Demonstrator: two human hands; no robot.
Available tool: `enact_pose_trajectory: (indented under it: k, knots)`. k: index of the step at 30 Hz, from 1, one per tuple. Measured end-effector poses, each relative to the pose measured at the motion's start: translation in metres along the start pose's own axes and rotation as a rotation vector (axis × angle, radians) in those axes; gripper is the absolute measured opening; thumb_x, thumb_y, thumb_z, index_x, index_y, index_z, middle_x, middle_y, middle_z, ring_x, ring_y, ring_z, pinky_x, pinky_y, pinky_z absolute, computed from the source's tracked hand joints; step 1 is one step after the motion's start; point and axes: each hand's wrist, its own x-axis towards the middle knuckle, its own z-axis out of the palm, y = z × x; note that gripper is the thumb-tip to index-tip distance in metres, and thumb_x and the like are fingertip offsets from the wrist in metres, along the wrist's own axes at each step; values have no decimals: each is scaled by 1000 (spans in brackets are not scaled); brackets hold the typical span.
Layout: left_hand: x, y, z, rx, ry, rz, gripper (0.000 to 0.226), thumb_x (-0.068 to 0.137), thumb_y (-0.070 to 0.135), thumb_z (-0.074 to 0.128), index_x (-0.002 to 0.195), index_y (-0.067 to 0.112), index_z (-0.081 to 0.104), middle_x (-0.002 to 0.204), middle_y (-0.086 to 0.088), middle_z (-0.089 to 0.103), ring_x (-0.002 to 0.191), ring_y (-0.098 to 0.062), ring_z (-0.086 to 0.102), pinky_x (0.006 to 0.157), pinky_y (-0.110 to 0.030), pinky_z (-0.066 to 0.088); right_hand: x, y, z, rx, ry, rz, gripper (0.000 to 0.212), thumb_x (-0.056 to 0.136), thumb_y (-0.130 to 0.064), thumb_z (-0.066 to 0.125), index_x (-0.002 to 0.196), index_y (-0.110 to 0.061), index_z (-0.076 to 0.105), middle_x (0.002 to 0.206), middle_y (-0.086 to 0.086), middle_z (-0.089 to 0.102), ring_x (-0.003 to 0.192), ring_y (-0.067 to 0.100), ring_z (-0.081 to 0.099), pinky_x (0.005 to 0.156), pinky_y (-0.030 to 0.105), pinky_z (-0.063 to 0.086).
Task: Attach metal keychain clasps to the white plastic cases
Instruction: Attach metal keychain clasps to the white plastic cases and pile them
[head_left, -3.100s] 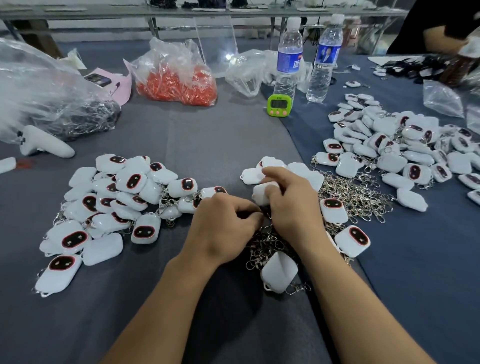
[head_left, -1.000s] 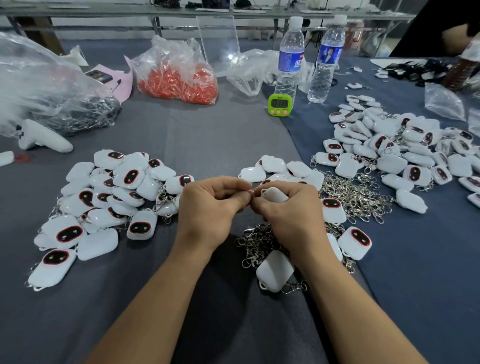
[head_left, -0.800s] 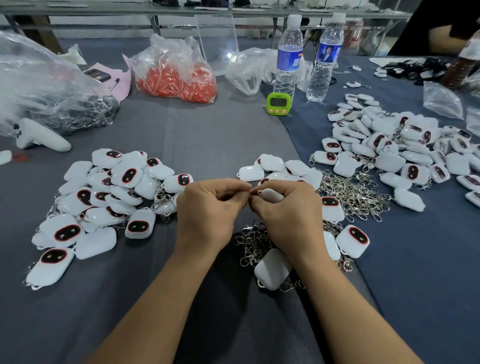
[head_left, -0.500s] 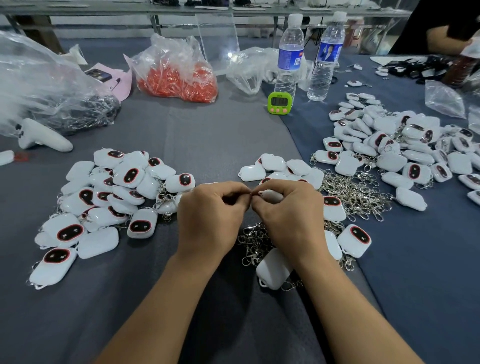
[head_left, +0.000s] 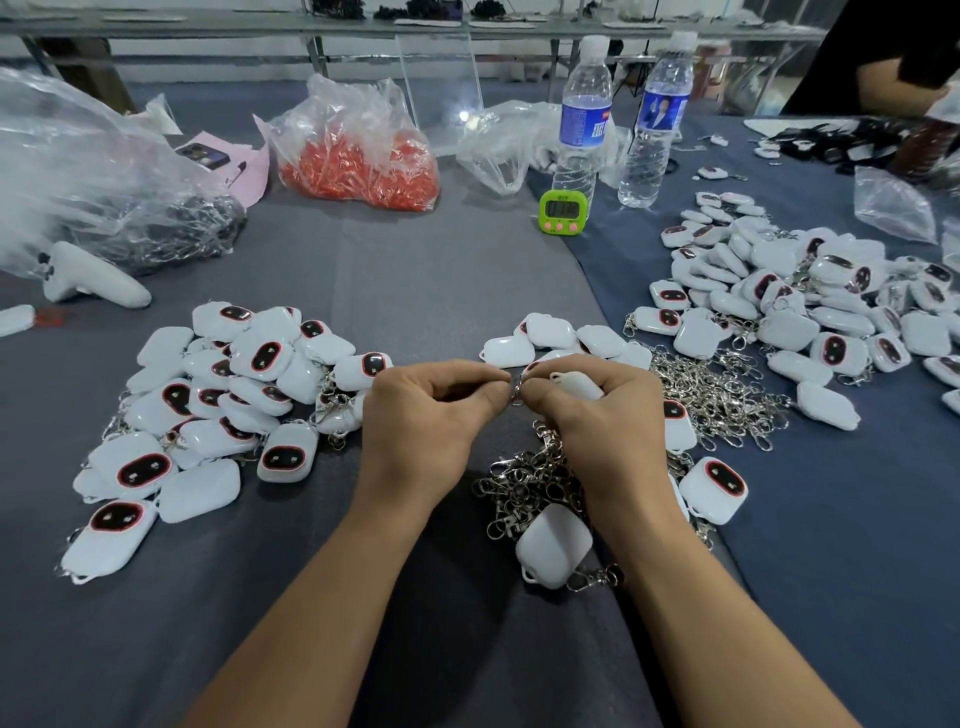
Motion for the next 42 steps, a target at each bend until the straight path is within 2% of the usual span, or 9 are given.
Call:
enact_pose_trajectory:
  k: [12, 19, 21, 23, 26, 28, 33, 38, 42]
  knots:
    - [2, -3, -7, -18, -232, -11, 15, 68, 17, 79, 72, 31, 81, 71, 5, 76, 66, -7, 70, 65, -20, 53, 5, -1, -9, -179, -214, -56, 13, 69, -18, 72, 69, -30, 77, 67, -7, 73, 66, 7, 65, 66, 31, 53]
    - [-2, 1, -4, 105, -166, 17, 11, 57, 35, 69, 65, 30, 76, 59, -1, 67, 52, -4, 51, 52, -22, 42, 6, -1, -12, -294, -273, -99, 14, 72, -16, 72, 75, -29, 78, 74, -10, 74, 73, 6, 67, 71, 30, 55]
    - [-3, 2, -5, 255, 33, 110, 6, 62, 32, 69, 64, 28, 74, 56, 10, 65, 49, 0, 54, 52, -13, 41, 6, 2, -12, -333, -190, -19, 19, 71, -23, 71, 86, -33, 76, 83, -9, 75, 76, 10, 68, 72, 30, 54]
    - [-4, 2, -8, 564, 147, 262, 3, 67, 28, 72, 66, 26, 72, 57, 12, 65, 54, -6, 58, 55, -20, 45, 7, 4, -10, -314, -149, 65, 27, 69, -26, 65, 95, -35, 64, 89, -2, 74, 72, 20, 66, 68, 37, 55]
    - [-7, -3, -4, 879, 27, 415, 6, 67, 24, 79, 67, 22, 73, 61, 3, 67, 59, -25, 58, 58, -27, 38, 9, 3, -12, -278, -140, 93, 17, 81, -20, 64, 89, -29, 52, 84, 2, 74, 70, 31, 68, 67, 49, 55]
    - [-7, -4, 2, 940, -92, 420, 6, 70, 27, 80, 70, 23, 75, 66, 1, 68, 65, -28, 60, 59, -29, 39, 9, 4, -16, -340, -177, 64, 17, 85, -12, 66, 89, -28, 60, 75, -1, 72, 66, 22, 67, 65, 44, 56]
    - [-1, -6, 1, 735, -223, 255, 5, 77, 28, 77, 82, 27, 80, 79, 4, 71, 77, -21, 61, 71, -34, 49, 10, 4, -18, -364, -210, 59, 37, 83, -7, 66, 107, -36, 66, 84, 2, 70, 61, 21, 65, 64, 33, 51]
    - [0, -5, -3, 627, -274, 205, 10, 79, 24, 78, 87, 26, 82, 73, 5, 66, 73, -18, 58, 71, -34, 48, 7, 3, -16, -474, -243, -15, 27, 85, -10, 66, 97, -34, 67, 81, -6, 68, 68, 13, 56, 65, 27, 43]
    - [0, -5, -4, 611, -293, 207, 13, 80, 22, 78, 90, 27, 82, 73, 4, 67, 73, -18, 58, 71, -35, 48, 6, 0, -15, -530, -270, -39, 25, 85, -11, 67, 95, -33, 69, 88, -9, 67, 77, 1, 56, 63, 8, 38]
